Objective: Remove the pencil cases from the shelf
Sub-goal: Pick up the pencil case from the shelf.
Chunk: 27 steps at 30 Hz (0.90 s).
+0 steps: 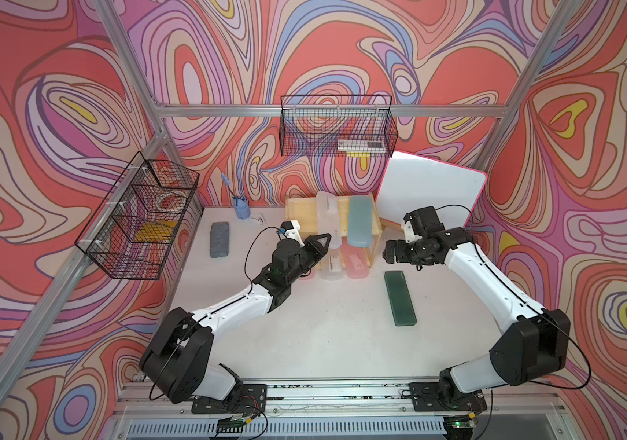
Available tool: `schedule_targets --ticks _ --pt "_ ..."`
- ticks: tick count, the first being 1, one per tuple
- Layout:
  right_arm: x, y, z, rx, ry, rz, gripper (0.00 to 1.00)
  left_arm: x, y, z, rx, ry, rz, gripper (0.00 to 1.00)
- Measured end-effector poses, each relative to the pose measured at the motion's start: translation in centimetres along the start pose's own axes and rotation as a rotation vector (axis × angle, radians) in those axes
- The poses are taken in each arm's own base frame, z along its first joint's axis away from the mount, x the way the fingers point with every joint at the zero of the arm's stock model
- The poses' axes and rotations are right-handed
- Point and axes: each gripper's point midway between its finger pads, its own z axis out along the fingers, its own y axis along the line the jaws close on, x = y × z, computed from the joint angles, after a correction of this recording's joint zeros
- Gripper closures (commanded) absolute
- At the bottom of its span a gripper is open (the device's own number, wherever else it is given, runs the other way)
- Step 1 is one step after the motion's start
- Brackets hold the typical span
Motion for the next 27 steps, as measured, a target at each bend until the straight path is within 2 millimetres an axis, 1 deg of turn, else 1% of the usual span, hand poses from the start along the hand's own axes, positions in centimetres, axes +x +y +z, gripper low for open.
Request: schedule_targets --ticks 2,3,4,5,7,9,10,12,14,16,18,21,23,25,27 --pt "-1.0 2.9 -1.9 -0.092 -0.054 -0.023 0.02 -0.3 -0.7 -1.4 0.005 -0.02 0.084 0.99" --pt "-1.8 4.5 -3.2 -0.158 -0.099 -0.029 0.02 -0.3 -1.3 -2.1 0.011 -0.035 0.141 1.0" --pt "-2.6 6.4 -4.9 -0.238 -0.152 -0.033 0.02 -0.4 -2.2 -2.9 0.024 -0.051 0.202 1.0" --pt "-3.3 7.8 -6.5 -0.303 -0.196 -0.032 0.02 -0.2 -3.1 -3.7 0.039 -0.065 0.261 1.0" --pt "-4.9 10.6 -10.2 -0.432 -0.288 -0.04 0.02 0.6 -5.3 -5.2 0.078 -0.09 0.39 1.0" --pt "-6.0 13.2 -13.3 -0.529 -0.355 -0.059 0.02 1.6 -6.8 -6.4 0.11 -0.107 0.493 1.0" --pt "-6.5 14.6 -14.5 -0.575 -0.376 -0.074 0.02 2.0 -7.3 -6.9 0.121 -0.115 0.539 1.0" --pt "-6.9 17.2 -16.0 -0.655 -0.399 -0.101 0.02 2.4 -7.2 -7.4 0.114 -0.131 0.606 1.0" --pt "-7.1 19.0 -16.2 -0.704 -0.396 -0.116 0.02 2.5 -6.3 -7.5 0.083 -0.14 0.655 1.0" --pt "-7.4 19.8 -15.2 -0.714 -0.379 -0.111 0.02 2.6 -5.3 -7.4 0.049 -0.145 0.691 1.0" --pt "-7.5 20.2 -13.5 -0.701 -0.353 -0.103 0.02 2.5 -4.7 -7.5 0.029 -0.15 0.712 1.0" --pt "-7.5 20.5 -10.8 -0.661 -0.318 -0.092 0.02 2.3 -4.7 -7.6 0.022 -0.161 0.731 1.0" --pt "-7.4 20.7 -9.6 -0.647 -0.296 -0.091 0.02 2.2 -4.9 -7.8 0.025 -0.168 0.736 1.0" --pt "-7.4 21.0 -8.9 -0.647 -0.288 -0.09 0.02 2.1 -5.1 -7.9 0.029 -0.173 0.738 1.0" --pt "-7.5 21.5 -8.7 -0.66 -0.291 -0.09 0.02 1.8 -5.1 -8.0 0.023 -0.183 0.736 1.0"
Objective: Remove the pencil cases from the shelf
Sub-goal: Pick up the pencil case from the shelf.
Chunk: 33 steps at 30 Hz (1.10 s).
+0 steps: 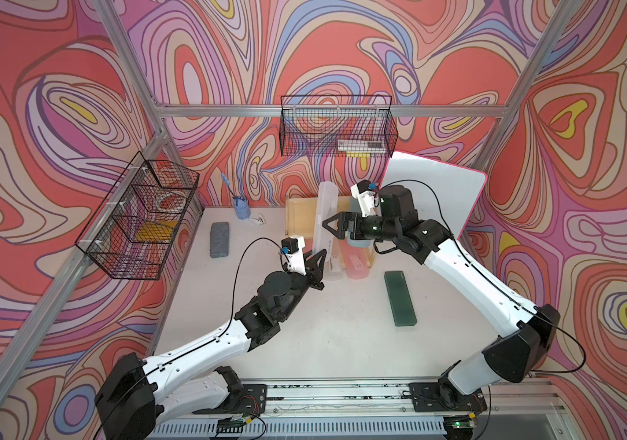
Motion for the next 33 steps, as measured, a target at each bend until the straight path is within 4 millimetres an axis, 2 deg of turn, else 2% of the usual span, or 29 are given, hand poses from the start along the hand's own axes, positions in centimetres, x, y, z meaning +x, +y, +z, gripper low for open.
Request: schedule_targets --ticks 9,18,24,28,31,32,33 --pt "-0.8 3.0 1.3 -0.106 -0.024 -0.021 0.02 0.2 0.3 -0.1 -0.008 -0.006 -0.002 1.0" --pt "-0.3 2.8 2.7 -0.111 -0.007 -0.001 0.02 0.5 1.1 -0.6 -0.039 -0.009 -0.003 1.0" --pt "0.1 2.3 3.9 -0.11 0.006 0.008 0.02 -0.1 0.5 -1.1 -0.004 -0.023 -0.015 1.0" --pt "0.1 2.5 4.2 -0.115 0.007 0.011 0.1 -0.1 0.4 -1.2 0.003 -0.022 -0.018 1.0" --pt "0.0 2.8 4.2 -0.128 0.002 0.009 0.25 0.0 0.4 -1.2 0.004 -0.02 -0.019 1.0" --pt "0.1 2.9 4.2 -0.133 0.005 0.022 0.26 0.1 0.4 -1.3 0.003 -0.019 -0.018 1.0" --pt "0.1 3.0 4.2 -0.134 0.005 0.03 0.27 0.1 0.4 -1.3 0.002 -0.019 -0.018 0.96"
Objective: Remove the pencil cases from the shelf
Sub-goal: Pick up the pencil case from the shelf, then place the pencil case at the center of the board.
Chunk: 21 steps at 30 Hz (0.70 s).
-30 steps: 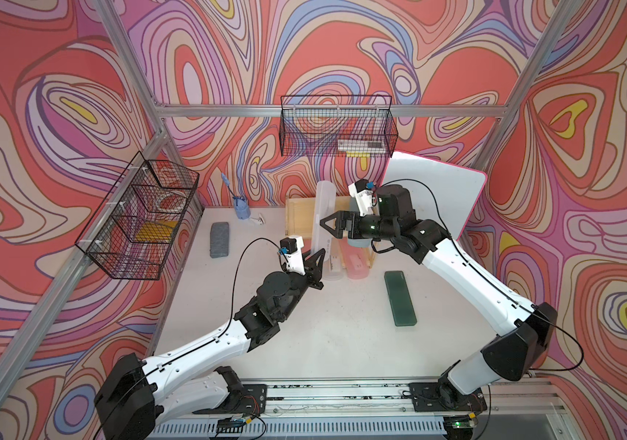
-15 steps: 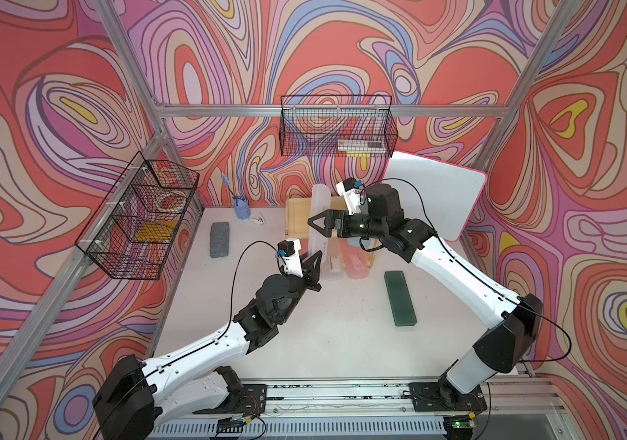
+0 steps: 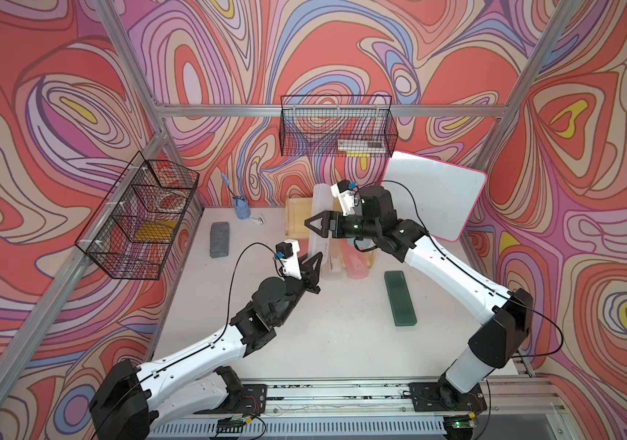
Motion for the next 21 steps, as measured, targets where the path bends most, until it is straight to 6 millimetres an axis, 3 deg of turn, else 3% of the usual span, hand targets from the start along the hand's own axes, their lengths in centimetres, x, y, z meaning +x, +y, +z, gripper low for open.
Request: schedule_targets --ticks 2,8,11,16,18,21 --pt "0.0 0.0 0.0 0.001 0.001 0.004 0.27 0.0 0.0 0.0 0.0 0.0 0.0 0.72" --pt "0.5 -1.3 -0.1 0.068 0.01 0.004 0.29 -0.3 0.8 -0.1 -0.049 -0.011 -0.008 0.38" --pt "1.3 -2.8 -1.0 0.161 0.035 0.0 0.3 -0.7 2.1 -0.1 -0.143 0.002 0.0 0.34" --pt "3.6 -4.7 -5.2 0.325 0.091 -0.017 0.3 -2.6 4.1 -0.9 -0.295 -0.019 0.036 0.31" --pt "5.4 -5.7 -7.0 0.391 0.127 -0.01 0.29 -3.1 4.7 -1.3 -0.337 -0.027 0.056 0.3" --pt "10.4 -8.3 -8.9 0.494 0.234 0.018 0.3 -3.5 5.5 -1.7 -0.387 -0.03 0.085 0.3"
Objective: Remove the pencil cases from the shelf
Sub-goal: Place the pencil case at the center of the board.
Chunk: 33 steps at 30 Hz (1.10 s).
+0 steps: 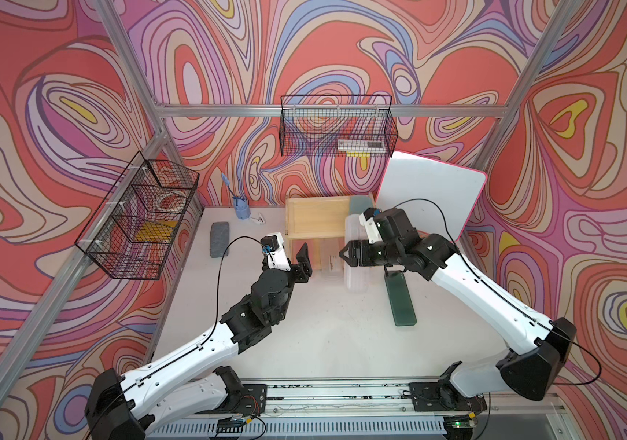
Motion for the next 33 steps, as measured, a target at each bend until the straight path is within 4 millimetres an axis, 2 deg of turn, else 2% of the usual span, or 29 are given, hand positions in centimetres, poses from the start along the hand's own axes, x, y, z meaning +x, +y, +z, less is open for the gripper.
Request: schedule_targets --ticks 2,5,8,11,19,27,33 --pt "4.4 -2.3 1.4 0.072 0.107 0.02 0.3 0.2 0.7 0.0 -0.03 0.007 0.019 0.3" --pt "10.0 -5.3 2.8 0.162 0.242 0.056 0.3 0.4 1.5 0.2 -0.061 0.017 0.033 0.3" --pt "13.3 -7.2 3.4 0.219 0.315 0.09 0.3 0.7 2.1 0.3 -0.082 0.027 0.043 0.3" --pt "14.6 -8.0 4.1 0.241 0.342 0.108 0.29 0.9 2.7 0.4 -0.099 0.038 0.049 0.3" --pt "16.7 -8.9 6.0 0.254 0.356 0.123 0.27 1.2 3.3 0.4 -0.118 0.051 0.048 0.3" --pt "20.0 -10.9 9.0 0.317 0.46 0.128 0.25 1.2 3.8 0.5 -0.135 0.056 0.046 0.3" --pt "20.4 -11.3 9.8 0.332 0.475 0.116 0.21 1.4 4.3 0.6 -0.148 0.063 0.048 0.3"
